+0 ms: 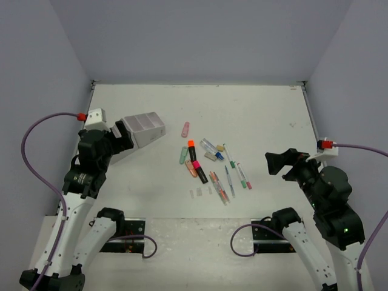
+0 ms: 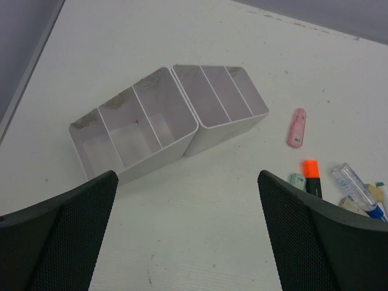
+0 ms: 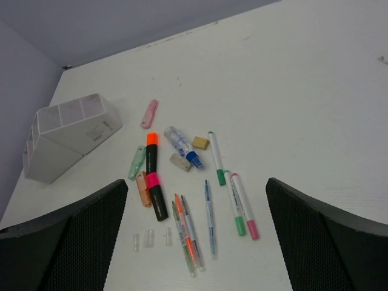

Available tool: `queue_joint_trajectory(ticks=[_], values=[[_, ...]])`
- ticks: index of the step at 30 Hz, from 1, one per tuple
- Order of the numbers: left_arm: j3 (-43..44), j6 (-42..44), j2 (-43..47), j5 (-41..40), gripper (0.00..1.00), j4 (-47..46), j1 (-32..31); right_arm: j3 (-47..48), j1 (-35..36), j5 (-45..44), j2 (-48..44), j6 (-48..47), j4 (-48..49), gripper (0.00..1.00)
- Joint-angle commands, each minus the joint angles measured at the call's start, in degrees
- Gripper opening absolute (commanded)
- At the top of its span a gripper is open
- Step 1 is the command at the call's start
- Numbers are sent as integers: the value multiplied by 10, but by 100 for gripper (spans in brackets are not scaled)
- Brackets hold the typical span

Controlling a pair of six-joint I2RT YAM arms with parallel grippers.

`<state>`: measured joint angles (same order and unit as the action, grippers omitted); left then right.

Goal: Sort the stationery into containers
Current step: Pick up the pen from the center of the board.

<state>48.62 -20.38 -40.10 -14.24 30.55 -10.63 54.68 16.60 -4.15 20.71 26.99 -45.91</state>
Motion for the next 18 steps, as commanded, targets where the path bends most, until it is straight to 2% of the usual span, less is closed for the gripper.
queue_joint_trajectory(ticks=[1, 8, 10, 13, 15, 16, 18], values=[[5, -4, 1, -14, 100, -5, 0, 3, 2, -21, 4, 4, -2, 99], [8, -27, -11, -53, 100, 5, 0, -59, 2, 42, 29, 11, 43, 99], [9, -34, -18, -57, 100, 7, 2, -82, 2, 133, 89, -1, 69, 99], [9, -39, -28, -46, 100, 7, 7, -96, 15, 180, 208, 17, 80, 99], [7, -38, -32, -37, 100, 5, 12, -96, 83, 115, 261, 23, 88, 99], [7, -36, -34, -34, 100, 5, 13, -83, 125, 27, 312, 29, 77, 98], [5, -35, -34, -28, 100, 2, 13, -60, 156, -43, 390, 32, 54, 89]])
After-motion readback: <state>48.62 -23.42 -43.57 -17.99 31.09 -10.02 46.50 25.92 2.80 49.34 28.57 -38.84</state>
